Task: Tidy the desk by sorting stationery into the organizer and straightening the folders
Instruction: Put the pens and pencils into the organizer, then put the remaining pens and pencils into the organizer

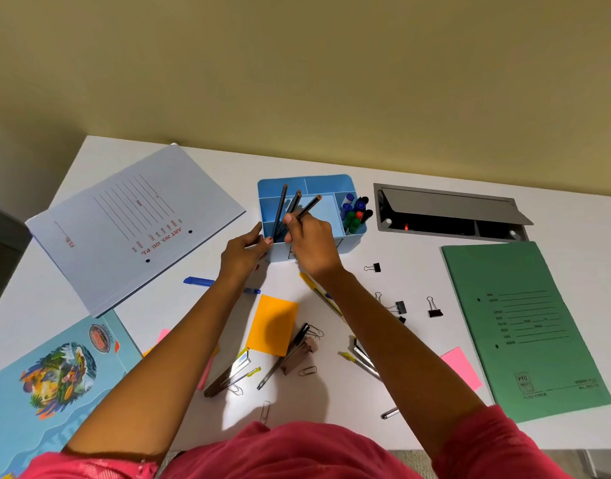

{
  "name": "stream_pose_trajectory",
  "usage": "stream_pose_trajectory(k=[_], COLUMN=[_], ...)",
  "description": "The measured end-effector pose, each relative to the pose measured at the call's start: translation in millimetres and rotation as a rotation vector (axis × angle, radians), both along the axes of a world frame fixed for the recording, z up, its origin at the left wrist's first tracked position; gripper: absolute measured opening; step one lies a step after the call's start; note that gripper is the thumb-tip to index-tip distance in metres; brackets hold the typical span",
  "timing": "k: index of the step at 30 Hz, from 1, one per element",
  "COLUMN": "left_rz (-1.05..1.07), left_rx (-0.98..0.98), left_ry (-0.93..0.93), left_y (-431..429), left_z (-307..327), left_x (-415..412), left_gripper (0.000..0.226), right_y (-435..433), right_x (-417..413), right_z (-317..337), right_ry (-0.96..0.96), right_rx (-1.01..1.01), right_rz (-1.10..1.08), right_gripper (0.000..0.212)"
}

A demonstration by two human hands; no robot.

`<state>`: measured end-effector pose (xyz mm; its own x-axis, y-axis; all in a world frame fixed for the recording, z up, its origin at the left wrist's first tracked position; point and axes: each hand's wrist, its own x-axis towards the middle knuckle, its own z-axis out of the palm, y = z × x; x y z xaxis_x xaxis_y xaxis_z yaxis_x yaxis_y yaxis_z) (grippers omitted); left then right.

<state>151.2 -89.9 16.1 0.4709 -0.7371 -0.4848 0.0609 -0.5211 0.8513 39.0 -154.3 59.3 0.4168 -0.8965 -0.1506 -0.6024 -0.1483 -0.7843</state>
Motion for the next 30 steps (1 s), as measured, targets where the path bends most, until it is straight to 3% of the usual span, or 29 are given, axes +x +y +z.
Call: stream_pose_trajectory(k=[7,10,15,20,26,30], left_rz=[-0.01,-0.013,-0.012,-0.012,0.007,0.077], left_rx=[0.007,0.015,0.018,0.002,0.013,-0.007], left_ry=[-0.012,-0.011,-0.021,-0.083,0.005,0.026], left_y=[0,-1,-1,2,5,29], left_z=[-1,0,1,1,6,3], left_x=[1,0,-1,-7,-6,-16], left_gripper=[0.052,0.052,0.051,0.047,0.047,0.043], right_y=[8,18,55,79,108,122], right_x=[5,1,-28,-72,-133,-170], right_z=[-10,-16,-36,-53,-66,-68], right_ry=[-0.029,-0.103,-0.197,-0.164,-0.027,0.026], right_rx=[0.048,0.052,-0.155,-0.04,0.003,-0.013], right_rz=[-0.106,-0.12,-0.114,-0.184,-0.226,-0.305], right_gripper=[0.026,0.035,0.03,0.019,0.033,0.022])
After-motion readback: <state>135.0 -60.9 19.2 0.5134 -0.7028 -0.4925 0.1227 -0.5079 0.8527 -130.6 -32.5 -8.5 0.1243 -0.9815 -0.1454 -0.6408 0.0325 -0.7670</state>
